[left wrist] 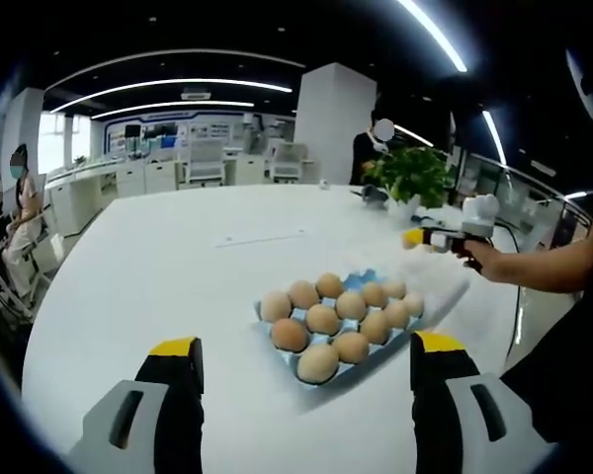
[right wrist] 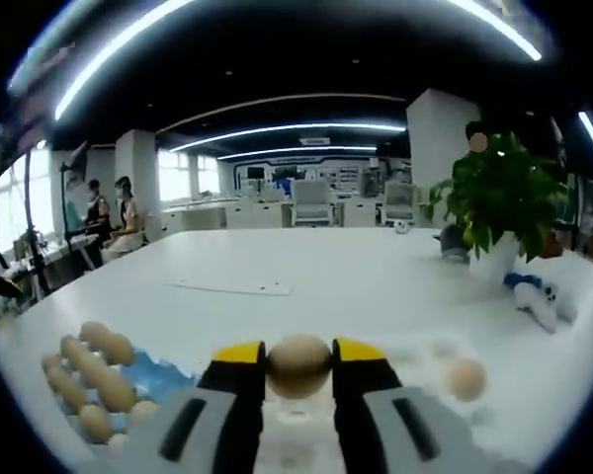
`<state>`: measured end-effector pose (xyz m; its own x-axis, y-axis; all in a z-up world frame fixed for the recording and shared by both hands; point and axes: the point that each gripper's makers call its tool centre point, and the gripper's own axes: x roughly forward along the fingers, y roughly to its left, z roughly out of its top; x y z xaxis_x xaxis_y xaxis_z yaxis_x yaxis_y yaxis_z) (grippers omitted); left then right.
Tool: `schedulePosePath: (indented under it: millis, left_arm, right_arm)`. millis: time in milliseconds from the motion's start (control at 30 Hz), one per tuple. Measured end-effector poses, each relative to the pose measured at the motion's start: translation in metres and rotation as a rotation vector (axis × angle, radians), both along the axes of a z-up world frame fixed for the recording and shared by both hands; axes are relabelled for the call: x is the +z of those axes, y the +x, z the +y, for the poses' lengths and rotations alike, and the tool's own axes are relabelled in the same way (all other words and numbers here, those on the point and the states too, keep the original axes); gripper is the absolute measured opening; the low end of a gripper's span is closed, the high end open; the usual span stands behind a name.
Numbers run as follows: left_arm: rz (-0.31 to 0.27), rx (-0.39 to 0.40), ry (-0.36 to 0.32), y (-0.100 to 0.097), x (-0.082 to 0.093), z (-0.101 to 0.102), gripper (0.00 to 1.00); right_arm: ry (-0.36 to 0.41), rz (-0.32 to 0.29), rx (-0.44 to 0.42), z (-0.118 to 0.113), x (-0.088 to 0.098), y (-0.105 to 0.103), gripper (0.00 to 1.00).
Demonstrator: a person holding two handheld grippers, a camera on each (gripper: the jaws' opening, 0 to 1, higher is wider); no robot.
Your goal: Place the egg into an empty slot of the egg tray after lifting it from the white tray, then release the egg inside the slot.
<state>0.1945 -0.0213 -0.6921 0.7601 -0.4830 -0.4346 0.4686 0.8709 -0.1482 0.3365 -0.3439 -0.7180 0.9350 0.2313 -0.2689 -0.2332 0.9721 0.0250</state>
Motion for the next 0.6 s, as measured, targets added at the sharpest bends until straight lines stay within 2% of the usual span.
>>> schedulePosePath:
  millis: [133, 300, 600]
  left_arm:
    - [0.009, 0.004, -0.020, -0.001, -0.001, 0.000, 0.89]
    - [0.013, 0.004, -0.021, -0.002, -0.001, 0.000, 0.88]
    - [0.011, 0.006, -0.026, -0.001, 0.000, -0.001, 0.88]
  right_arm:
    - [-0.015, 0.018, 0.119, 0.039, -0.004, -0.005, 0.26]
    - [-0.014, 0.026, 0.226, 0.079, -0.009, -0.007, 0.26]
    - [0.013, 0.057, 0.305, 0.119, -0.018, 0.000, 0.26]
